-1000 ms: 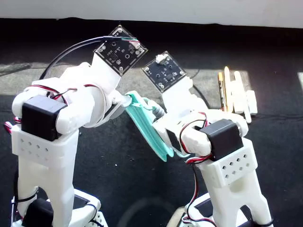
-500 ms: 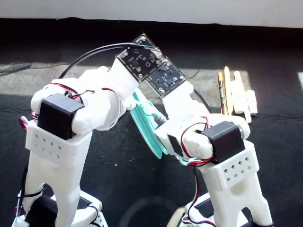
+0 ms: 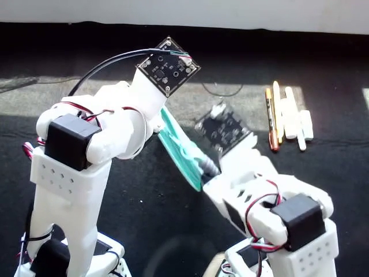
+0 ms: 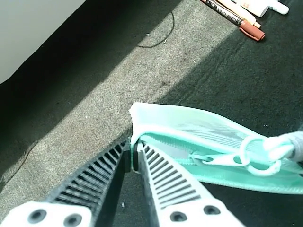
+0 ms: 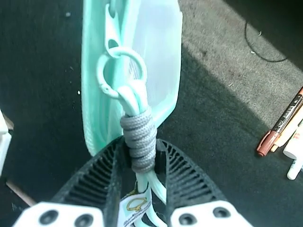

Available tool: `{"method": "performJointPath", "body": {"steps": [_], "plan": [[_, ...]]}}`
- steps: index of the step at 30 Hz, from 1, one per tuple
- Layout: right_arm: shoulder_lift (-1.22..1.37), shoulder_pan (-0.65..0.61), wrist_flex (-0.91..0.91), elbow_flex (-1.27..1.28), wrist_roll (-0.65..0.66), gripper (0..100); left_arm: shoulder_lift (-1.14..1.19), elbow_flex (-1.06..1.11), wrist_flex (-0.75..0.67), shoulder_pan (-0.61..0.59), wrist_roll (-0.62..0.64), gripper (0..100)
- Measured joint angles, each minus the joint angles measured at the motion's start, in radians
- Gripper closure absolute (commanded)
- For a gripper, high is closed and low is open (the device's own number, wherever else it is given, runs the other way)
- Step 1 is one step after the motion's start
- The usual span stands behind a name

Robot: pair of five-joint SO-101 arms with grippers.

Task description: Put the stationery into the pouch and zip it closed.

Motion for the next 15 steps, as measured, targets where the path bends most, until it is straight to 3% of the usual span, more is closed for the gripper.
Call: {"method": "performJointPath", "body": {"steps": [4, 11, 15], "plan": [[-0.107, 0.086, -0.015, 0.143, 0.061, 99.3, 0.000, 0.000, 0.000, -0.037, 0.025, 99], [-0.180, 0.351, -0.129, 0.190, 0.112, 99.3, -0.035, 0.018, 0.000, -0.095, 0.064, 99], [-0.180, 0.393, -0.192, 0.190, 0.114, 99.3, -0.129, 0.081, 0.000, -0.094, 0.064, 99]]}}
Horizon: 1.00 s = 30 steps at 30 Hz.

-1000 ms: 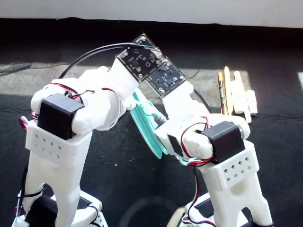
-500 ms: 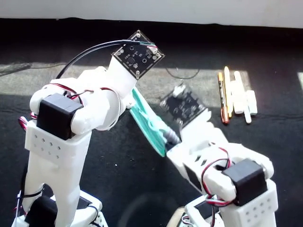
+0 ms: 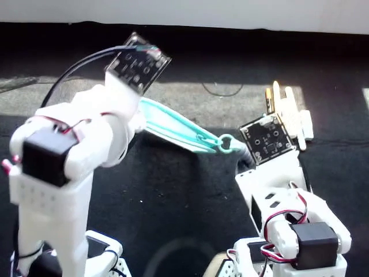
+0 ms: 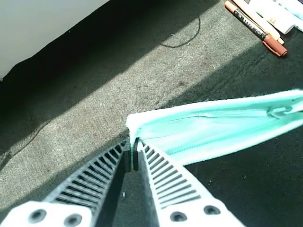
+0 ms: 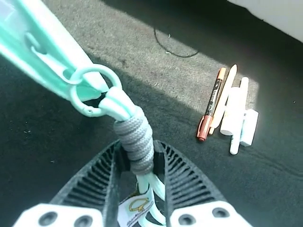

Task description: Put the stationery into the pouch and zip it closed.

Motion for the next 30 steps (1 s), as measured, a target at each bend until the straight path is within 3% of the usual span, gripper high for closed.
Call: {"method": "performJointPath", "body": {"steps": [8, 19, 30], "plan": [[0.000, 0.012, -0.094, 0.000, 0.000, 99.3, -0.146, 0.209, -0.002, 0.026, 0.002, 99], [0.132, 0.011, -0.149, 0.000, -0.064, 99.3, -0.198, 0.272, -0.009, 0.026, 0.002, 99], [-0.046, 0.011, 0.023, 0.003, -0.021, 99.3, -0.198, 0.272, -0.008, 0.028, 0.023, 99]]}}
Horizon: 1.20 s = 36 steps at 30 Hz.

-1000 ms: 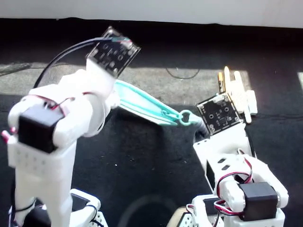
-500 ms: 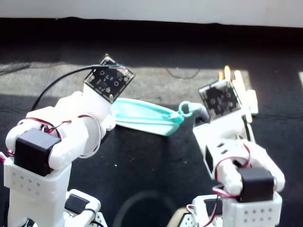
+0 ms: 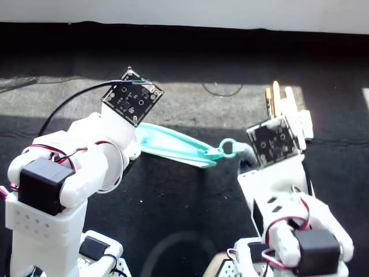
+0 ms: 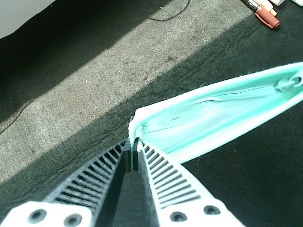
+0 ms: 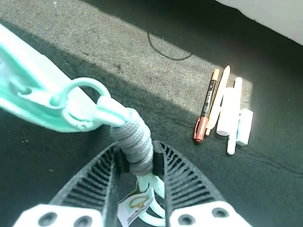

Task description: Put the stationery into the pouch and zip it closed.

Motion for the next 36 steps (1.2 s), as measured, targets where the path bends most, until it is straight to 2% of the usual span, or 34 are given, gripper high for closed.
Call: {"method": "performJointPath", "body": {"steps": [19, 30, 33, 36], "plan": [[-0.060, 0.002, 0.169, 0.000, 0.009, 99.3, -0.002, 0.000, 0.003, 0.000, 0.012, 99], [-0.060, 0.006, 0.170, 0.000, 0.009, 99.3, -0.002, 0.000, 0.005, 0.000, 0.012, 99], [-0.060, 0.011, 0.172, 0.000, 0.046, 99.3, -0.002, 0.000, 0.005, 0.000, 0.012, 99], [-0.060, 0.068, 0.172, 0.000, 0.089, 99.3, -0.002, 0.000, 0.005, 0.000, 0.012, 99]]}}
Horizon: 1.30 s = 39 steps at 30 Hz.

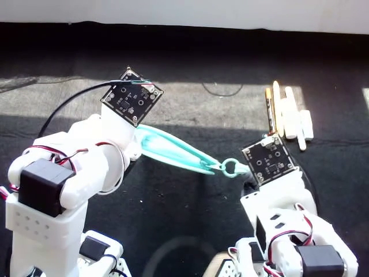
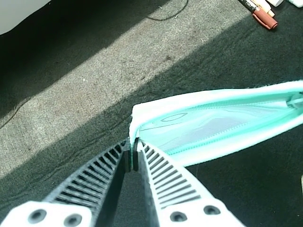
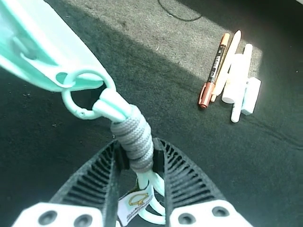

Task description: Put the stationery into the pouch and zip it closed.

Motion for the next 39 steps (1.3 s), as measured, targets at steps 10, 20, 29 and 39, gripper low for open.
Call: {"method": "performJointPath", "body": {"steps": [10, 20, 29, 39], "plan": [[0.000, 0.100, 0.000, 0.000, 0.068, 98.4, 0.000, 0.000, 0.000, 0.002, 0.000, 99], [0.000, -0.060, 0.002, -0.014, -0.210, 67.7, 0.000, 0.002, 0.000, 0.000, 0.000, 99], [0.052, -0.238, 0.002, -0.244, -0.393, 70.4, 0.000, 0.002, 0.000, 0.000, 0.000, 99], [0.482, -0.104, -0.081, -0.262, -0.397, 71.8, 0.000, 0.002, 0.000, 0.000, 0.000, 99]]}}
